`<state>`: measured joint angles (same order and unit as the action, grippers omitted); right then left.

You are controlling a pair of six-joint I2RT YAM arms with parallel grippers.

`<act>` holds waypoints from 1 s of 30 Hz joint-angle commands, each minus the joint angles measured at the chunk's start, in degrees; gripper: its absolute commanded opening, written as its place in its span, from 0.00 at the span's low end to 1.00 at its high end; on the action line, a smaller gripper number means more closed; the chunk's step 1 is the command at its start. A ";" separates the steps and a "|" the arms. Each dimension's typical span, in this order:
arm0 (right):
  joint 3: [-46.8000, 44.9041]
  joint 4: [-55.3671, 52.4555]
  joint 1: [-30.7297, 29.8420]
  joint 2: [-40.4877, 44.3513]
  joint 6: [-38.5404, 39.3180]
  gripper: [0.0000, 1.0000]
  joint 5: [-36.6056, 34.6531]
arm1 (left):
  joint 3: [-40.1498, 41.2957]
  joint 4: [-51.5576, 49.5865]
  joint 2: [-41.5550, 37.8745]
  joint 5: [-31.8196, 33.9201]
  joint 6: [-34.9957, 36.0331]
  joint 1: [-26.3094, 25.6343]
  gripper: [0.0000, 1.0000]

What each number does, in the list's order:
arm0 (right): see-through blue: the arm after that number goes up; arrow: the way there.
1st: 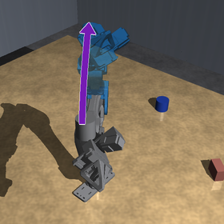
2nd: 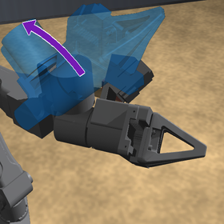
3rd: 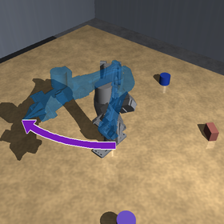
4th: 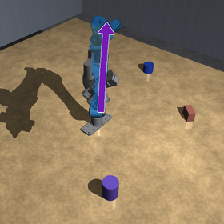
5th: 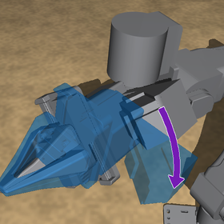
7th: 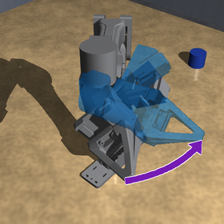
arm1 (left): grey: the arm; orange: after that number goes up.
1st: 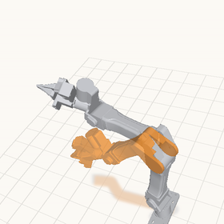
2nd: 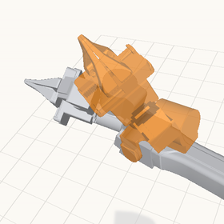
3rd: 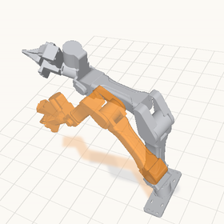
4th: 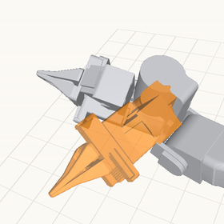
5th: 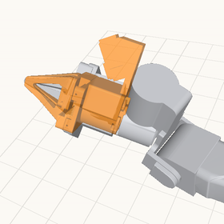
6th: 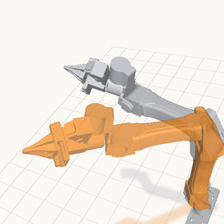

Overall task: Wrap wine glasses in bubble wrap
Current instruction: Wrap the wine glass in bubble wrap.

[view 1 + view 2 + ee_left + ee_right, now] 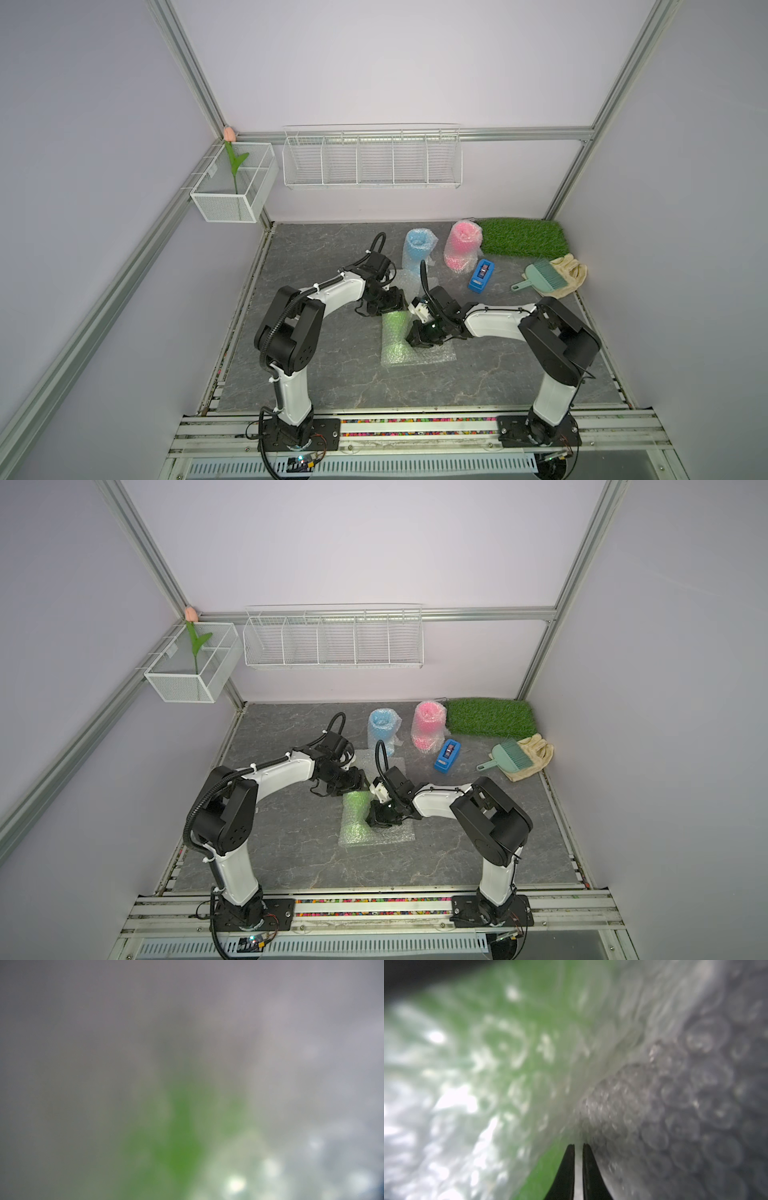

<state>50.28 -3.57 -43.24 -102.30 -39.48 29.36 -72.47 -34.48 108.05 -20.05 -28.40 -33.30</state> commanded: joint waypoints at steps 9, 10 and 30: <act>2.67 -4.84 7.15 6.29 -0.07 0.17 -10.18 | -2.35 -6.33 1.65 5.16 1.37 -2.27 0.66; 3.93 -4.69 7.49 5.27 0.24 0.17 -10.13 | -1.97 -5.81 1.28 4.67 1.41 -2.26 0.65; 19.30 8.37 9.46 -13.45 -3.39 0.15 -1.37 | 4.09 -1.96 -8.32 -2.02 6.03 -2.05 0.56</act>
<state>68.60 0.16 -33.85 -114.15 -40.71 25.32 -69.04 -36.49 100.62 -20.40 -24.25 -35.31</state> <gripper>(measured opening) 0.153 0.717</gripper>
